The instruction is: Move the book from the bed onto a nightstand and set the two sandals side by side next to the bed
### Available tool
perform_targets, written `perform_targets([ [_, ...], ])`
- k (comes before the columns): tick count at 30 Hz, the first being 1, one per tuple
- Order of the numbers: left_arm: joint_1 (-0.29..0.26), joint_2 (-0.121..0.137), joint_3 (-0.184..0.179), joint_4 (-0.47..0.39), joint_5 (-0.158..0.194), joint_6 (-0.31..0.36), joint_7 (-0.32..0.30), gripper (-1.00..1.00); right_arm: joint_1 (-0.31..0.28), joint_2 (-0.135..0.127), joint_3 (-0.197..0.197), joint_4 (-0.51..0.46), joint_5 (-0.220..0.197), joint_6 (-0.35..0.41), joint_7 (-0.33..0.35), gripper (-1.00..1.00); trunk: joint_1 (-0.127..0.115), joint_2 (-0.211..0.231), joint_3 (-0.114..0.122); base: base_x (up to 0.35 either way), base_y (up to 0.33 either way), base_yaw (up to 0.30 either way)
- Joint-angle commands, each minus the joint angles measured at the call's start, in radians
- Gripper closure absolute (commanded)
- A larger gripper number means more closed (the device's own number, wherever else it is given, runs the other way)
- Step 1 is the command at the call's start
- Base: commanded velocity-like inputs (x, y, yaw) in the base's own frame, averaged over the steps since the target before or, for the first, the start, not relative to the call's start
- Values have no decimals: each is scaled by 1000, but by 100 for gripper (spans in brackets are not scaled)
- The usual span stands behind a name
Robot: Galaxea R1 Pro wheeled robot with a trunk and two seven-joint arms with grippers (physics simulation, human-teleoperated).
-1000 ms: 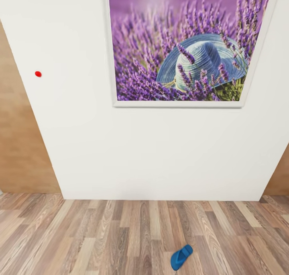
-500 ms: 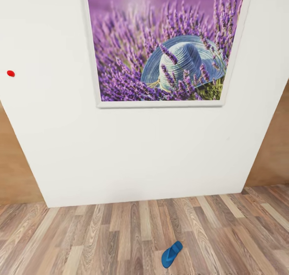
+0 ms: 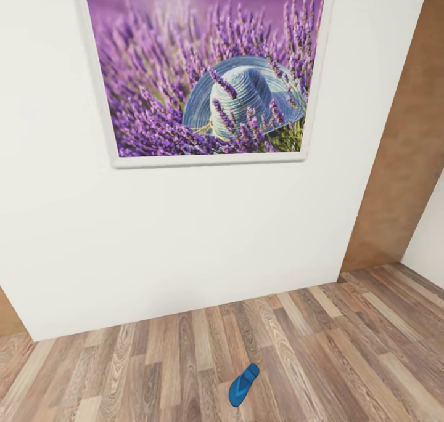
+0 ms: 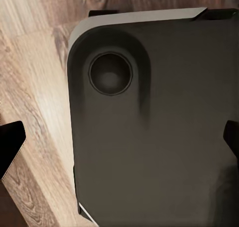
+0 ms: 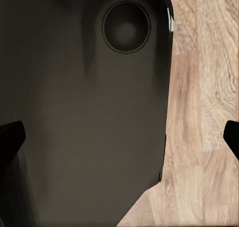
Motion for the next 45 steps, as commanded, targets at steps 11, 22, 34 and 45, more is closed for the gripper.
perform_targets([
  [11, 0, 0, 0, 0, -1, -2, 0, -100, 0, 0, 0, 0, 0, 0, -1, -100, 0, 0, -1, 0, 0, -284],
  [22, 0, -1, 0, 0, -1, -2, 0, -100, 0, 0, 0, 0, 0, 0, -1, -100, 0, 0, -1, 0, 0, -283],
  [34, 0, -2, -1, 0, -1, -2, 0, -100, 0, 0, 0, 0, 0, 0, -1, -100, 0, 0, -1, 0, 0, -281],
  [45, 0, -2, -1, 0, -1, -2, 0, -100, 0, 0, 0, 0, 0, 0, -1, -100, 0, 0, -1, 0, 0, -278],
])
